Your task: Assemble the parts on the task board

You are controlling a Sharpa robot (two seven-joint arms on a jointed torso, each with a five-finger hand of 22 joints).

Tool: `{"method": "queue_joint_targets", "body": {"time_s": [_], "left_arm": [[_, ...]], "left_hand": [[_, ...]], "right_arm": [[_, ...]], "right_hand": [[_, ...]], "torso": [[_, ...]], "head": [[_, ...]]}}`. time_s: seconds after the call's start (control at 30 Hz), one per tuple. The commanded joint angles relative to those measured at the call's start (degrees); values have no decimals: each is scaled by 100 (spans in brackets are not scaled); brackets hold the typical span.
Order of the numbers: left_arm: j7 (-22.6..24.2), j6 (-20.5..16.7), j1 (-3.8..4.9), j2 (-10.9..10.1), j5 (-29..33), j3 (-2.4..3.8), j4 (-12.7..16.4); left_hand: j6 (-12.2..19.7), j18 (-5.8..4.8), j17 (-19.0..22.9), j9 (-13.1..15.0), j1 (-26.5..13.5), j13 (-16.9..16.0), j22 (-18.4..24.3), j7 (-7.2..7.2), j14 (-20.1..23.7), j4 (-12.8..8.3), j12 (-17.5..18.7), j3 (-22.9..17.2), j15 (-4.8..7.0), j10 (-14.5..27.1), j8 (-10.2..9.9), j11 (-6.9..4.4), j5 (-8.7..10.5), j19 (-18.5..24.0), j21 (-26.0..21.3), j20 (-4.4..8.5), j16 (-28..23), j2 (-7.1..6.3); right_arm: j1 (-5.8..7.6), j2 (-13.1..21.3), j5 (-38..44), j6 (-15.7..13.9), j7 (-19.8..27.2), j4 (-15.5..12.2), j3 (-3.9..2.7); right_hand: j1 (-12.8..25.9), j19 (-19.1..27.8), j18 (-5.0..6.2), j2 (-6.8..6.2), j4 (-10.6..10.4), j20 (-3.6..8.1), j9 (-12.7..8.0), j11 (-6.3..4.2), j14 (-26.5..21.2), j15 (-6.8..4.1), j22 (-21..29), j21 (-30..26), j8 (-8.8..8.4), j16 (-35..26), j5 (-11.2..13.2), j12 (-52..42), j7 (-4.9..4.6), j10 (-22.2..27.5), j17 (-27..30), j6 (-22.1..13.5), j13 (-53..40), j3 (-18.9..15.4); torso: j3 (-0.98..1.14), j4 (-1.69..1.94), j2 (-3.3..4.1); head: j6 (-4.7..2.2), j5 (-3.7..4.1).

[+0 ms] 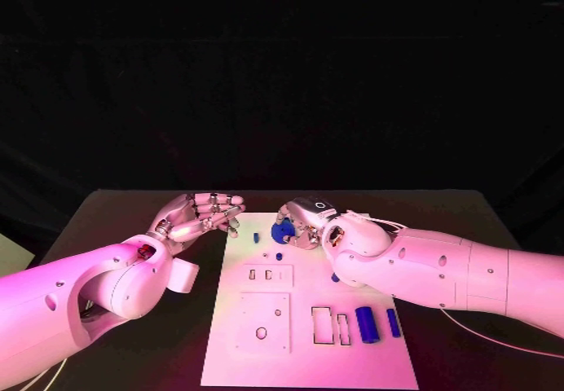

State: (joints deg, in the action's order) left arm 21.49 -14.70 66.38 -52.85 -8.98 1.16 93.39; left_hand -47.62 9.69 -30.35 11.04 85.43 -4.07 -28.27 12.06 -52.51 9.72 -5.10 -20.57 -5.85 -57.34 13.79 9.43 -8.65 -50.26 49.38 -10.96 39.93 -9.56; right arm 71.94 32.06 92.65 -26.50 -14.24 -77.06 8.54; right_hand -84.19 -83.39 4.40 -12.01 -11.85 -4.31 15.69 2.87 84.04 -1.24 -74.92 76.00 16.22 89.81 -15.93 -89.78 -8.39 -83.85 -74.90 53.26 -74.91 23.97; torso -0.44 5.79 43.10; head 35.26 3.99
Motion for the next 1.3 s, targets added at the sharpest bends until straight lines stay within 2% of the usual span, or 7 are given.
{"method": "queue_joint_targets", "body": {"time_s": [0.03,0.53,0.7,0.87,0.93,1.13,1.3], "left_arm": [[23,106,7,8,7,4,5],[19,97,7,-1,6,4,-1],[14,99,7,-4,6,4,-1],[3,103,7,-7,6,4,-4],[1,103,7,-8,6,3,-4],[-3,101,7,-11,6,3,-3],[-12,101,7,-20,5,3,4]], "left_hand": [[1,78,5,7,21,0,-5,50,45,-12,-30,-35,11,13,22,4,14,54,21,1,36,-15],[1,77,6,7,18,0,-7,50,47,-12,-30,-38,10,13,21,4,15,57,24,1,36,-17],[1,77,6,7,18,0,-7,50,47,-12,-30,-38,10,13,21,4,15,57,24,1,36,-17],[1,77,6,7,18,0,-7,50,47,-12,-30,-38,10,13,21,4,15,57,24,1,36,-17],[2,76,10,7,12,0,-14,51,57,-11,-29,-47,7,14,21,6,16,71,35,-1,37,-22],[2,76,10,7,12,0,-14,51,57,-11,-29,-47,7,14,21,6,16,71,35,-1,37,-22],[4,76,12,7,6,1,-18,53,62,-9,-28,-52,5,16,19,7,17,81,41,-3,37,-26]], "right_arm": [[-24,-27,70,166,19,30,2],[-60,-170,51,170,28,286,7],[-60,-204,-30,168,75,374,7],[-59,-219,-155,209,146,426,8],[-59,-220,-192,225,174,434,8],[-59,-202,-303,350,245,434,8],[-59,-168,-388,513,284,426,8]], "right_hand": [[68,-4,-88,11,-6,15,473,-40,596,-50,-99,4,7,19,15,-22,136,-615,-1510,410,-1509,47],[160,9,-82,-36,-2,8,461,-24,596,-40,-80,-24,-44,19,16,-22,116,-615,-1510,348,-1509,83],[397,42,-74,-168,-77,-56,367,92,596,56,-30,-95,-308,19,16,-22,-22,-615,-1510,11,-1509,77],[853,59,-62,-233,-341,-163,310,179,596,155,-3,-150,-556,19,27,-22,-105,-615,-1510,-225,-1509,-362],[906,57,-60,-219,-389,-179,310,189,596,167,-8,-153,-601,19,23,-22,-113,-615,-1510,-246,-1509,-534],[1444,39,-62,92,-495,-190,357,180,596,168,-40,-156,-674,19,2,-22,-98,-615,-1510,-155,-1509,-1230],[1639,15,-70,272,-496,-178,386,159,596,151,-84,-123,-663,19,-4,-22,-74,-615,-1510,-69,-1509,-1302]], "torso": [[1,-8,-4],[8,-16,-4],[8,-14,-2],[10,-10,-2],[10,-13,-3],[12,-15,-5],[11,-15,-2]], "head": [[16,-20],[6,-24],[3,-25],[0,-18],[0,-22],[0,-23],[7,-21]]}}
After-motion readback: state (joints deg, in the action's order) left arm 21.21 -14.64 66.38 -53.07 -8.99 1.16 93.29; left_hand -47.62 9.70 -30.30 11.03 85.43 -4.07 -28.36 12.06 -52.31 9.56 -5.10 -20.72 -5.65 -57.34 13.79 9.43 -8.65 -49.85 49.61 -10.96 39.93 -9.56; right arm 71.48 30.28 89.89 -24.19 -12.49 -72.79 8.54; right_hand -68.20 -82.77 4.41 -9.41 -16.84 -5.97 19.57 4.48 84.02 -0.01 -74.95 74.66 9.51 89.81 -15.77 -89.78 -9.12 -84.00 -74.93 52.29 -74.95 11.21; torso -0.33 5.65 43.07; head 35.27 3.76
